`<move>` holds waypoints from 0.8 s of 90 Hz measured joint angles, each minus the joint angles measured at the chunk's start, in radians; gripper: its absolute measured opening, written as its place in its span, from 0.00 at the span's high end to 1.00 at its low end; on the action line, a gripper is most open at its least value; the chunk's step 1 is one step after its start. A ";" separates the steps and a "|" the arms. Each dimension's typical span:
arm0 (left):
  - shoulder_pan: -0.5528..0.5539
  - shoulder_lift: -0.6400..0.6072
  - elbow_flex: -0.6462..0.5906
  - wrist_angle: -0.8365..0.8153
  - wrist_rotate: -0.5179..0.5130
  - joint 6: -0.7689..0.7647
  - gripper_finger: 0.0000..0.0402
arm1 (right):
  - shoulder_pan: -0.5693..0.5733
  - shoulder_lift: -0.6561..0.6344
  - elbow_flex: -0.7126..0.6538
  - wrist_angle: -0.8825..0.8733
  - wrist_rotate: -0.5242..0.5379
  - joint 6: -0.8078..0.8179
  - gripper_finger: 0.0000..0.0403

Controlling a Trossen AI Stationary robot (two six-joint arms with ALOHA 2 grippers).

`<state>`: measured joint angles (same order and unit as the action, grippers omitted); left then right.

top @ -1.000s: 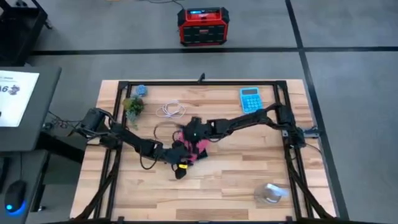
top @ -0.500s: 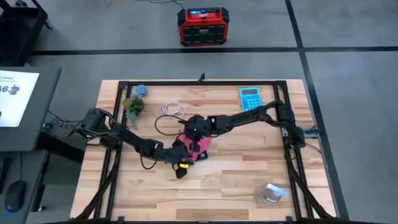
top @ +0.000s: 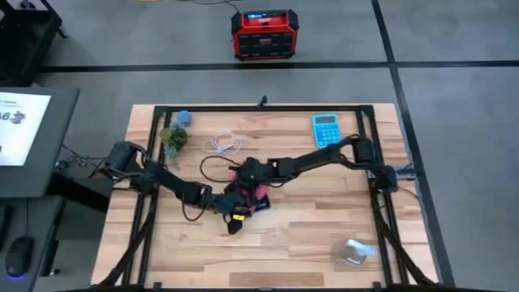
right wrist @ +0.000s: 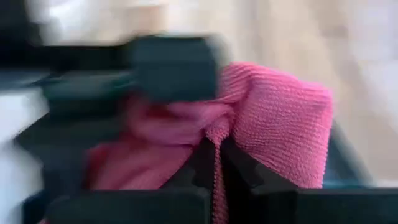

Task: Apply microfiber cloth
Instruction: Wipe the front of the cellphone with the pink microfiber cloth

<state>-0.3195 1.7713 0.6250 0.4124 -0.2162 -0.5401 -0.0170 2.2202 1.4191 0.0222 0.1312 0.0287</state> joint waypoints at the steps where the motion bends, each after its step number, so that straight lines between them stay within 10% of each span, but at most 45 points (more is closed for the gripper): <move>1: 0.000 0.000 0.000 -0.001 -0.003 0.000 0.58 | 0.001 0.001 0.001 0.003 0.015 0.007 1.00; 13: 0.001 0.000 0.000 -0.001 -0.005 0.002 0.58 | 0.006 0.000 -0.001 -0.006 0.065 0.015 1.00; 33: -0.001 0.001 0.002 0.004 0.035 0.001 0.58 | 0.005 0.008 -0.001 -0.015 -0.249 -0.087 1.00; 50: -0.003 0.000 0.000 -0.002 0.021 0.004 0.58 | 0.018 0.020 -0.003 0.003 0.063 0.033 1.00; 72: -0.017 -0.080 -0.003 -0.100 0.016 0.018 0.58 | 0.035 -0.063 -0.010 -0.070 0.176 0.025 1.00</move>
<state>-0.3369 1.6910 0.6223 0.3120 -0.1999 -0.5217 0.0181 2.1570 1.4088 -0.0475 0.3068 0.0535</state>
